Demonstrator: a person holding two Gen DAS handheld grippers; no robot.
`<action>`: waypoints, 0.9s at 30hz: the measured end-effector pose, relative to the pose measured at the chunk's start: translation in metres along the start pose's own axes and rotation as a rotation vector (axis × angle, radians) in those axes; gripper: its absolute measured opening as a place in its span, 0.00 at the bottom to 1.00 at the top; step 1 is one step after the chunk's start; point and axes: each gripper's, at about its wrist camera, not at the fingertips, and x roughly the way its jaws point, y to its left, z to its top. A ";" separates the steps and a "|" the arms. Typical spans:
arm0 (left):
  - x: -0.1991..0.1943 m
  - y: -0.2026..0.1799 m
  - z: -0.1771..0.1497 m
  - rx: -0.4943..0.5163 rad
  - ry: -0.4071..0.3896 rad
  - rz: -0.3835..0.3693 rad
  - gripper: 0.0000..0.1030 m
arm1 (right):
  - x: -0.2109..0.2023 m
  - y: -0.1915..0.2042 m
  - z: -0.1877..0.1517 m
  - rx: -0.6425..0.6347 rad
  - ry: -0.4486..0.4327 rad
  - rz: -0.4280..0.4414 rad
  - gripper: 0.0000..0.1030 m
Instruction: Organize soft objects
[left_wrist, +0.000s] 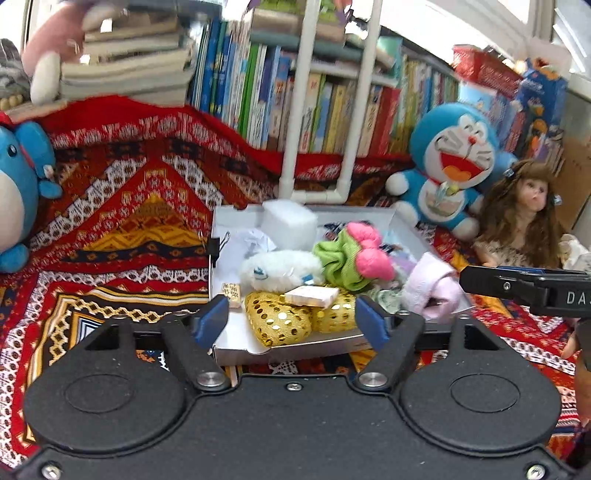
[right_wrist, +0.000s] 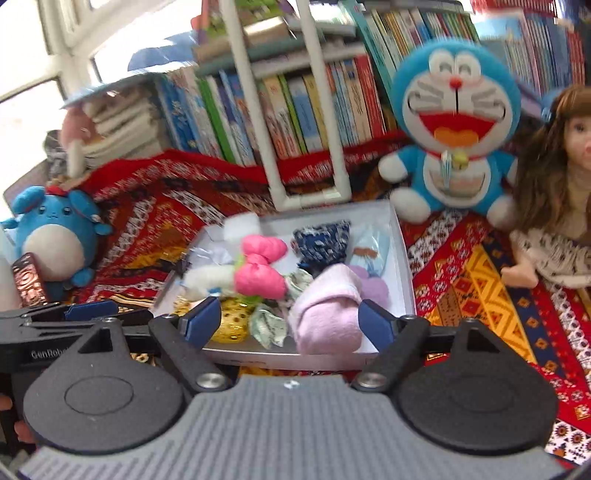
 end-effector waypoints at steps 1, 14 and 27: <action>-0.008 -0.002 0.000 0.006 -0.015 -0.004 0.75 | -0.008 0.003 -0.002 -0.016 -0.024 0.003 0.89; -0.096 -0.017 -0.031 0.032 -0.144 -0.032 0.91 | -0.092 0.026 -0.029 -0.133 -0.278 -0.005 1.00; -0.131 -0.013 -0.105 -0.044 -0.153 -0.051 0.98 | -0.117 0.023 -0.098 -0.114 -0.308 -0.027 1.00</action>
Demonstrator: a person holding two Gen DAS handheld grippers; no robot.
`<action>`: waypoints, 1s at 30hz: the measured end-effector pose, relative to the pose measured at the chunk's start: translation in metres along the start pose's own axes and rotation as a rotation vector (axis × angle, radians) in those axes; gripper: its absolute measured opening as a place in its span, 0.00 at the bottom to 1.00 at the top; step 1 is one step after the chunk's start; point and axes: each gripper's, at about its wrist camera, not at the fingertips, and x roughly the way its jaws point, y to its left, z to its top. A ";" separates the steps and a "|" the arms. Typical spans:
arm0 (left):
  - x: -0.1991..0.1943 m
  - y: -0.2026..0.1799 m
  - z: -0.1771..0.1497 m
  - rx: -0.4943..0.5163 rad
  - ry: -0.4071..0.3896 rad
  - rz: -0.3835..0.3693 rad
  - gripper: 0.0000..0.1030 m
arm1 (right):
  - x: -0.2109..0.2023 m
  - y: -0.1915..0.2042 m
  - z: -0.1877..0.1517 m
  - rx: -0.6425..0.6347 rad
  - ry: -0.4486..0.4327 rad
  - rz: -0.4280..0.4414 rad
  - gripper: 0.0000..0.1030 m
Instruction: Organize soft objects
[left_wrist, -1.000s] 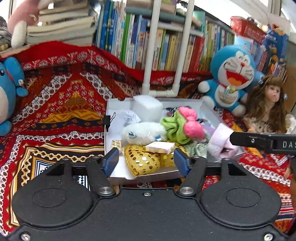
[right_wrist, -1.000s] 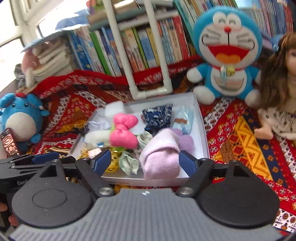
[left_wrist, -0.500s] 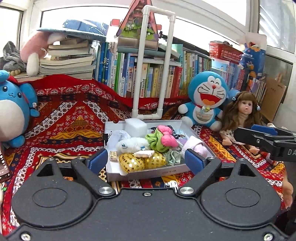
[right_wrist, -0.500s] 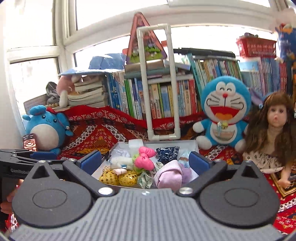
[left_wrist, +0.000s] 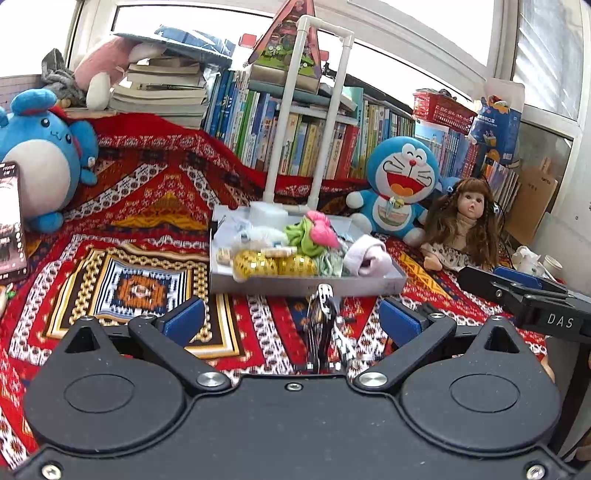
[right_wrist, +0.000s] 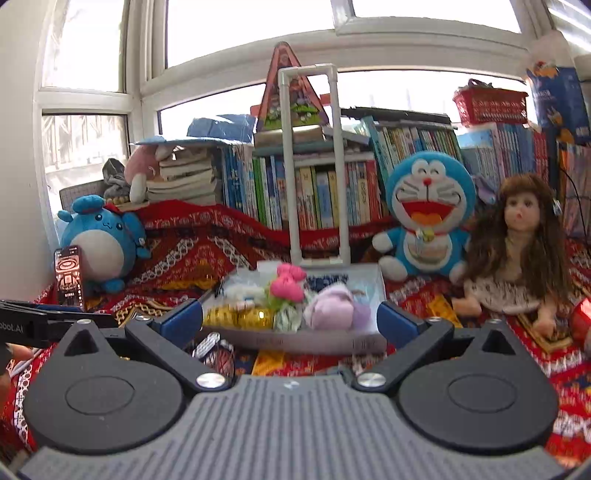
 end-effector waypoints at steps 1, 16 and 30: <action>-0.002 0.000 -0.003 0.007 0.000 0.004 0.98 | -0.003 0.000 -0.004 0.006 -0.007 0.000 1.00; -0.037 -0.004 -0.058 0.072 0.040 0.069 0.98 | -0.039 0.018 -0.043 -0.070 -0.012 0.006 1.00; -0.036 0.003 -0.105 0.054 0.154 0.112 0.98 | -0.034 0.042 -0.092 -0.178 0.147 -0.037 1.00</action>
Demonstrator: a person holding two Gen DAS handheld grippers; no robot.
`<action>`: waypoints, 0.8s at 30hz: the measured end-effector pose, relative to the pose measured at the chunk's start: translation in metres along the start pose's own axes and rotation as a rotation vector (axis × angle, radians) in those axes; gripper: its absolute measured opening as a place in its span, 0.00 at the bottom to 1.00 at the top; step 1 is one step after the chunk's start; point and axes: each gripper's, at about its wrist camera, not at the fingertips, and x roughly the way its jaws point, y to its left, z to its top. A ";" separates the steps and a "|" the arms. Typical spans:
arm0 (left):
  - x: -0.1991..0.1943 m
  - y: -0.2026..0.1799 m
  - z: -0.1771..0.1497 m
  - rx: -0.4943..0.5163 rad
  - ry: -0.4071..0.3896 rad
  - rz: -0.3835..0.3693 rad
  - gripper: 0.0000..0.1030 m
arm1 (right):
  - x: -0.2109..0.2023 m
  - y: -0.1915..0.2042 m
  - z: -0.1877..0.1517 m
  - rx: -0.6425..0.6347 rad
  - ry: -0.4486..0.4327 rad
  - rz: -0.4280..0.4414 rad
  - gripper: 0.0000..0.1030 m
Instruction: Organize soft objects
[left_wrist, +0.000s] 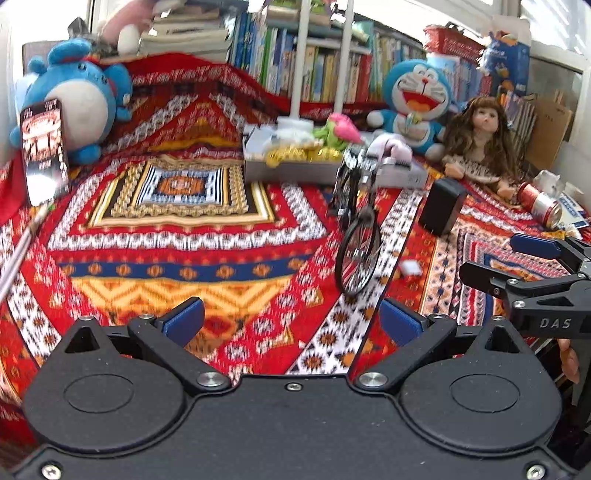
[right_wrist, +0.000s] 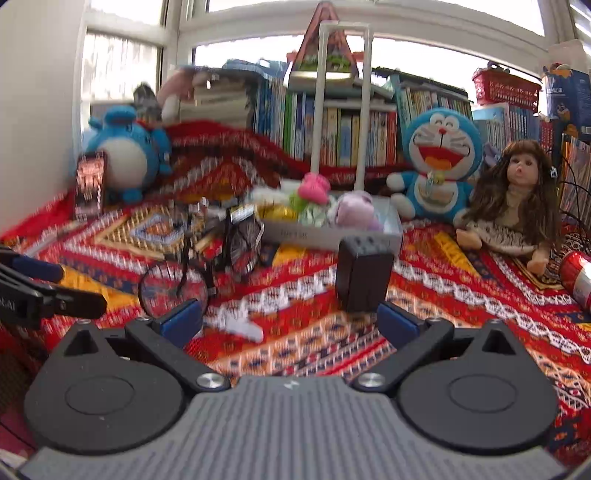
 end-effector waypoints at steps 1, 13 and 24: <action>0.002 0.000 -0.002 -0.003 0.008 0.006 0.98 | 0.002 0.002 -0.002 -0.009 0.016 -0.016 1.00; 0.026 -0.001 -0.012 -0.042 0.089 0.068 0.98 | 0.018 0.008 -0.015 0.021 0.120 -0.029 1.00; 0.035 -0.007 -0.012 -0.018 0.099 0.101 1.00 | 0.028 0.009 -0.019 0.040 0.181 -0.044 1.00</action>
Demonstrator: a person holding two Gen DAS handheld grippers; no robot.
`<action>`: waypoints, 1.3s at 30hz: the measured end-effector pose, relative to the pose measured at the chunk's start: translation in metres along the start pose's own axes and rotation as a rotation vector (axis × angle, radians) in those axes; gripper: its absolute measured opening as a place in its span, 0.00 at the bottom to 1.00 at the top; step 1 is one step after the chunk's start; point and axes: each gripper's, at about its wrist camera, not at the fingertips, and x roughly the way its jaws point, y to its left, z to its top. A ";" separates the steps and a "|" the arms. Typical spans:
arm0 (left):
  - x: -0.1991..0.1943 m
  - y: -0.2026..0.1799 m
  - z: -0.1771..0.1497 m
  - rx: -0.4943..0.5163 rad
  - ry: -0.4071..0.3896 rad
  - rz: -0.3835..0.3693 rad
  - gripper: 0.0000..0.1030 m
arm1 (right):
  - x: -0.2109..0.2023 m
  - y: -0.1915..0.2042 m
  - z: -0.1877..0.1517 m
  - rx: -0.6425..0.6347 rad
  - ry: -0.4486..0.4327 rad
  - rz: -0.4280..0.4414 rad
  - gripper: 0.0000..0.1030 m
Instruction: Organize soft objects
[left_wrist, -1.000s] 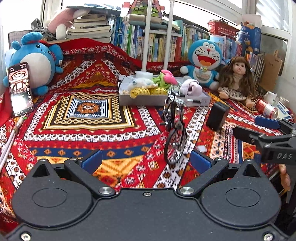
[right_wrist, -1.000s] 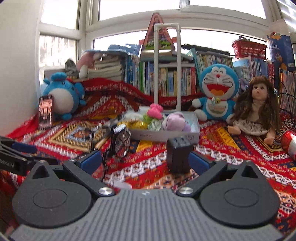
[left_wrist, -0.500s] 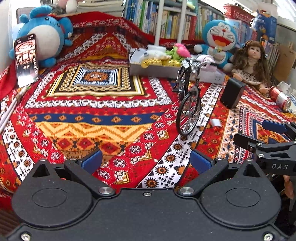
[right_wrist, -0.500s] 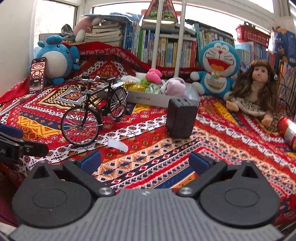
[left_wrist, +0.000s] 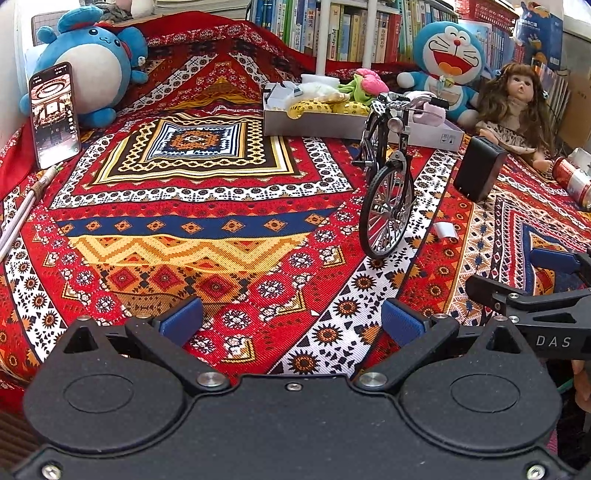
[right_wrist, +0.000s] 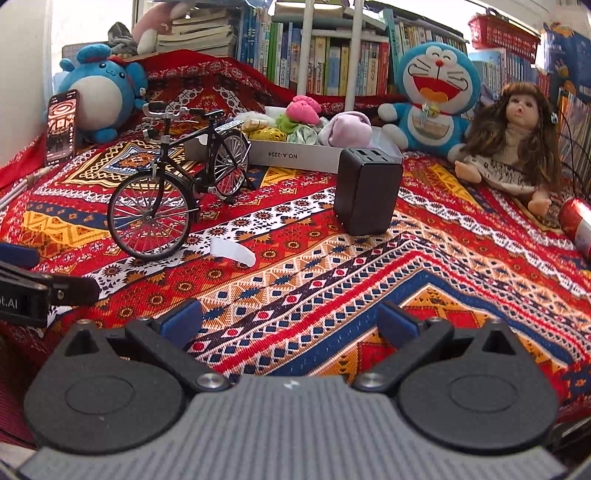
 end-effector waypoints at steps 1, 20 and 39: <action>0.001 0.000 0.000 0.002 0.001 0.004 1.00 | 0.001 0.000 0.000 -0.002 0.002 -0.001 1.00; 0.005 -0.006 -0.001 0.020 0.000 0.036 1.00 | 0.005 0.003 0.002 0.047 0.029 -0.028 1.00; 0.005 -0.005 -0.001 0.021 -0.001 0.036 1.00 | 0.006 0.004 0.004 0.051 0.041 -0.033 1.00</action>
